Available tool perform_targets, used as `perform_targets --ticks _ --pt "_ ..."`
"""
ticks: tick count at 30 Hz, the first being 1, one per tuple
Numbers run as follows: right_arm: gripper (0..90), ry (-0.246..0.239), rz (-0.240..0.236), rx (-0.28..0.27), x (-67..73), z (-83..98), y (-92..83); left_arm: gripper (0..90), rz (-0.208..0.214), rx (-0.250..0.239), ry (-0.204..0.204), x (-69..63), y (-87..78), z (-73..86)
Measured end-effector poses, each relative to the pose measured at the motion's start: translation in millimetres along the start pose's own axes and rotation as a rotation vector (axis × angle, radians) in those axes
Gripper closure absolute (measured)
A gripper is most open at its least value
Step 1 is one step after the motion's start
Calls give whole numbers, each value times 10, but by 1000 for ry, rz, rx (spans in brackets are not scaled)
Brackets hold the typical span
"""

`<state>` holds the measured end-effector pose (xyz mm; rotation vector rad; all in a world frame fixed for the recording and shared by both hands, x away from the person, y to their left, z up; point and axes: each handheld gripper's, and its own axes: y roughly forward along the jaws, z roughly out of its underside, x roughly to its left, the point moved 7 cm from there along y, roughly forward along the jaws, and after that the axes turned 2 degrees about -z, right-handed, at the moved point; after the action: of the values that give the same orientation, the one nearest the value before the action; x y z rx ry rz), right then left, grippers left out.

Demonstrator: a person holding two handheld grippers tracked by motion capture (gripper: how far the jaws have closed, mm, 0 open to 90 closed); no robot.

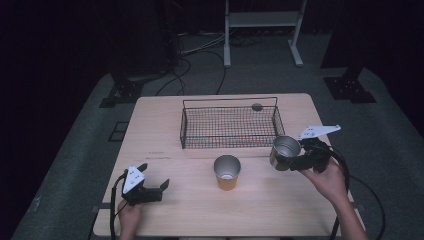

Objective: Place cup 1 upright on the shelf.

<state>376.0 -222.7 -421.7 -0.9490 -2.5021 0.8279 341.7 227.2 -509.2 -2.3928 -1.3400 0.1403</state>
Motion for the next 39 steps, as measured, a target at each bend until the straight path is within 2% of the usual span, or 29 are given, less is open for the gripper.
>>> perform_targets --ticks 22,39 --pt "177 -42 -12 11 -70 -436 61 0 2 -6 -3 1 -1 -2" --pt "177 -65 -9 14 -120 -683 122 0 4 -11 -5 3 -1 -4"
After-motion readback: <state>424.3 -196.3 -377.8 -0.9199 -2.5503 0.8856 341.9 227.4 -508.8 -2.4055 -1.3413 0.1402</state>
